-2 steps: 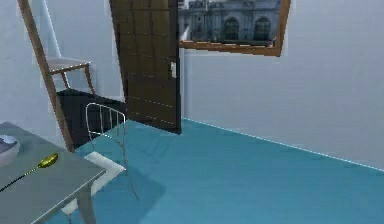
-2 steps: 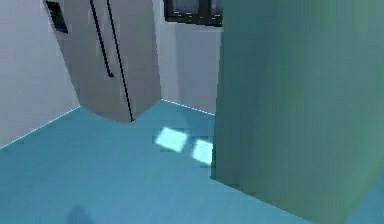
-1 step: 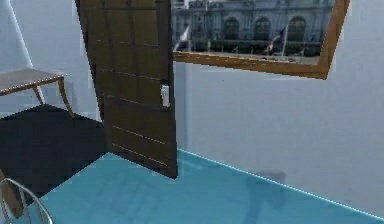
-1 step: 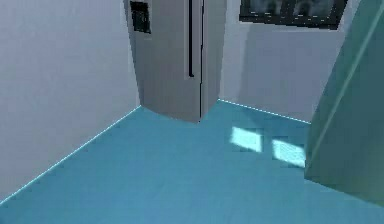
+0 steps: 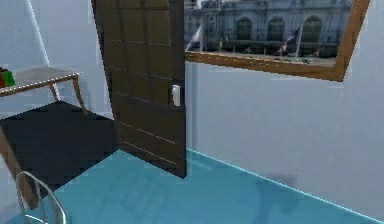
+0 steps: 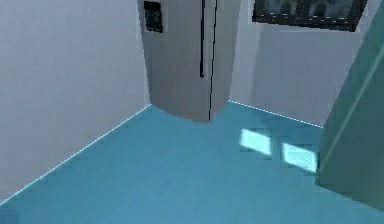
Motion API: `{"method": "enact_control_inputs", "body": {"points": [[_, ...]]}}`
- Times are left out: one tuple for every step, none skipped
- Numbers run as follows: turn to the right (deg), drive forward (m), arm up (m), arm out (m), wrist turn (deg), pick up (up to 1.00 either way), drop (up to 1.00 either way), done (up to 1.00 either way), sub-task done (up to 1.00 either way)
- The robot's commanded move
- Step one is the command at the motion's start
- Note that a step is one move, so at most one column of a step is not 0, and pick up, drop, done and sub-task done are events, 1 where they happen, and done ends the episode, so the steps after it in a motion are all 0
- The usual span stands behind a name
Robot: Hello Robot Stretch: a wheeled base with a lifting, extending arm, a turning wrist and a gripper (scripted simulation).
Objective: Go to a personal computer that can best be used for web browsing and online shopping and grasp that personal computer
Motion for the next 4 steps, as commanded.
{"method": "enact_control_inputs", "body": {"points": [[0.0, 0.80, 0.00, 0.00, 0.0, 0.00, 0.00, 0.00, 0.00], [-45.0, 0.00, 0.00, 0.00, 0.0, 0.00, 0.00, 0.00, 0.00], [-12.0, 0.00, 0.00, 0.00, 0.0, 0.00, 0.00, 0.00, 0.00], [0.0, 1.00, 0.00, 0.00, 0.0, 0.00, 0.00, 0.00, 0.00]]}}
